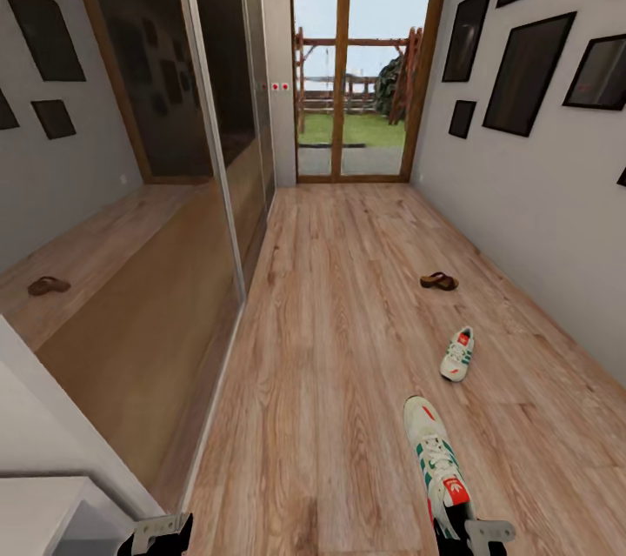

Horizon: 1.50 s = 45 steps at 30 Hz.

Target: Pick up the two gym shoes and the two sandals from the corridor floor and place them onto the hallstand (shoe rack) in the corridor, making sure they are on the rack and not on the floor. Arrange them so the two gym shoes are next to each other and the two sandals are next to each other.

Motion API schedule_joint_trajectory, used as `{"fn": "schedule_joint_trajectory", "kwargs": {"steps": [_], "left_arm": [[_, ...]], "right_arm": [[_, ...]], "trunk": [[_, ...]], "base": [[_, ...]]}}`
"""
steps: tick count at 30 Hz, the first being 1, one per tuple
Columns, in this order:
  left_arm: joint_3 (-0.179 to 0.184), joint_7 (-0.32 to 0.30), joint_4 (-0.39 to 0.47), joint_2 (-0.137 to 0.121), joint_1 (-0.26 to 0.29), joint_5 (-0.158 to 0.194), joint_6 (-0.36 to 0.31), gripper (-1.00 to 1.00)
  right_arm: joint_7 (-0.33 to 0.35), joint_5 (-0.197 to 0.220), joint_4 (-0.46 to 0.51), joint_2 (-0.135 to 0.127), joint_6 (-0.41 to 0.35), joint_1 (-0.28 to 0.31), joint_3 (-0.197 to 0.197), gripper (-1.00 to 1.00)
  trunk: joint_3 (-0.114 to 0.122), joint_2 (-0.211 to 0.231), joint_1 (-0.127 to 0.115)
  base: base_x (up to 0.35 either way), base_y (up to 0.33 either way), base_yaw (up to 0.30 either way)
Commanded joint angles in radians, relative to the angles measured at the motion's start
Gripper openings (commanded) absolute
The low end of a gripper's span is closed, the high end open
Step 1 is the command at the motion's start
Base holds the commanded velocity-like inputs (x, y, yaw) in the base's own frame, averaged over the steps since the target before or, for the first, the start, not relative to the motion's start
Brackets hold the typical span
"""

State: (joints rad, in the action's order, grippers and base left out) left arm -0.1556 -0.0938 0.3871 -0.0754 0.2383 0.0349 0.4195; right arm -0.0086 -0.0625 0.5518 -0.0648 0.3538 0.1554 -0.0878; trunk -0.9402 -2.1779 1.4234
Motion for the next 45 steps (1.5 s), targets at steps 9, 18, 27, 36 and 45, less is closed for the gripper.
{"fn": "schedule_joint_trajectory", "kwargs": {"steps": [9, 18, 27, 36, 45], "left_arm": [[-0.009, -0.007, -0.001, 0.0, 0.001, 0.005, 0.002, 1.0], [-0.009, -0.007, -0.001, 0.0, 0.001, 0.005, 0.002, 1.0], [-0.009, -0.008, -0.001, 0.0, 0.001, 0.005, 0.002, 1.0], [-0.008, -0.007, -0.001, 0.0, 0.001, 0.005, 0.002, 1.0], [-0.009, -0.007, -0.001, 0.0, 0.001, 0.005, 0.002, 1.0]], "right_arm": [[-0.001, -0.007, -0.001, 0.001, 0.003, 0.001, -0.003, -1.0], [-0.001, -0.007, -0.002, 0.0, 0.002, 0.001, -0.002, -1.0], [-0.001, -0.007, -0.001, 0.0, 0.003, 0.0, -0.002, -1.0], [-0.001, -0.008, -0.001, -0.002, 0.004, 0.0, -0.001, -1.0], [-0.001, -0.007, -0.001, -0.001, 0.004, 0.001, -0.002, -1.0]], "trunk": [[-0.001, 0.0, 0.0], [-0.001, 0.0, 0.0], [-0.001, 0.0, 0.0], [-0.001, 0.0, 0.0], [-0.001, 0.0, 0.0]], "base": [[0.329, 0.0, 0.0], [0.128, 0.0, 0.0], [0.156, 0.0, 0.0], [0.041, 0.0, 0.0], [0.001, 0.0, -0.002]]}}
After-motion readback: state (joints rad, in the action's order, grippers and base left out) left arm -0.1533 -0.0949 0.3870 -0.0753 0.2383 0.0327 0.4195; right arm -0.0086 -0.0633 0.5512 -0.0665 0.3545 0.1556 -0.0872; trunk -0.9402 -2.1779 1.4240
